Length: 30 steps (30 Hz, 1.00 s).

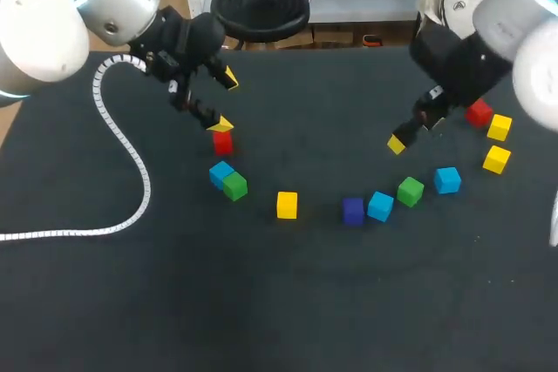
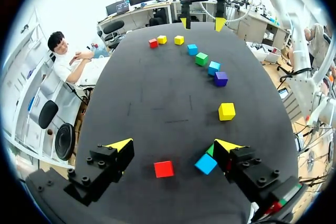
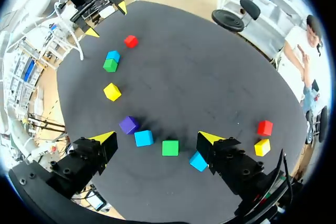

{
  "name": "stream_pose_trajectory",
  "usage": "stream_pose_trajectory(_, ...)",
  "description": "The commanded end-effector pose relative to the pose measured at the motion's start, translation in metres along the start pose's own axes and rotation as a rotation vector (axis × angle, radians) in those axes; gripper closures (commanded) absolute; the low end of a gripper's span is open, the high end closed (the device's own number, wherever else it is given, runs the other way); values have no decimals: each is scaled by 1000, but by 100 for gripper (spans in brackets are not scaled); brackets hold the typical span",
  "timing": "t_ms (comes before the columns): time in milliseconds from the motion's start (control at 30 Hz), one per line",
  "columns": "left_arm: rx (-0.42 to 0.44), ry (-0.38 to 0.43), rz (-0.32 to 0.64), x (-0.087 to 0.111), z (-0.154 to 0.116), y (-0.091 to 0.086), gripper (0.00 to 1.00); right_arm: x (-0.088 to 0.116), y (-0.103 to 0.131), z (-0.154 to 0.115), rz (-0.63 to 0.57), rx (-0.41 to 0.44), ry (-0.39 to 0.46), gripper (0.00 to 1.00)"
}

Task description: Place the blue cubes, place green cubes on the blue cubes, place the yellow cubes on the green cubes, then place the red cubes on the yellow cubes, and place purple cube on the red cubes.

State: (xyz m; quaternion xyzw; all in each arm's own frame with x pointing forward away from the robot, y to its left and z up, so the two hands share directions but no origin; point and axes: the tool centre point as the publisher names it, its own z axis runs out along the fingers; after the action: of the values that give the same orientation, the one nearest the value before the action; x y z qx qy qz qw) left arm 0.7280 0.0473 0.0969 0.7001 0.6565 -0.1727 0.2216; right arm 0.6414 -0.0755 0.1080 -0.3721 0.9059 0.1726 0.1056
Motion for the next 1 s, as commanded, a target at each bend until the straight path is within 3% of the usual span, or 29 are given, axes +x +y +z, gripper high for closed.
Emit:
stream_pose_trajectory(33, 2, 5, -2, -1, 0, 1, 0, -7, -5, 1, -1, -68, 64, 0)
stream_pose_trajectory(300, 2, 5, -2, -1, 0, 1, 0, -7, -5, 1, -1, -68, 64, 0)
stream_pose_trajectory(400, 2, 5, -2, -1, 0, 1, 0, -15, 10, 15, -87, -40, 233, 0)
stream_pose_trajectory(733, 2, 5, -2, -1, 0, 1, 0, 5, 49, 35, -305, -8, 372, 0)
stream_pose_trajectory(1000, 2, 5, -2, -1, 0, 1, 0, 35, 52, 41, -327, -18, 323, 0)
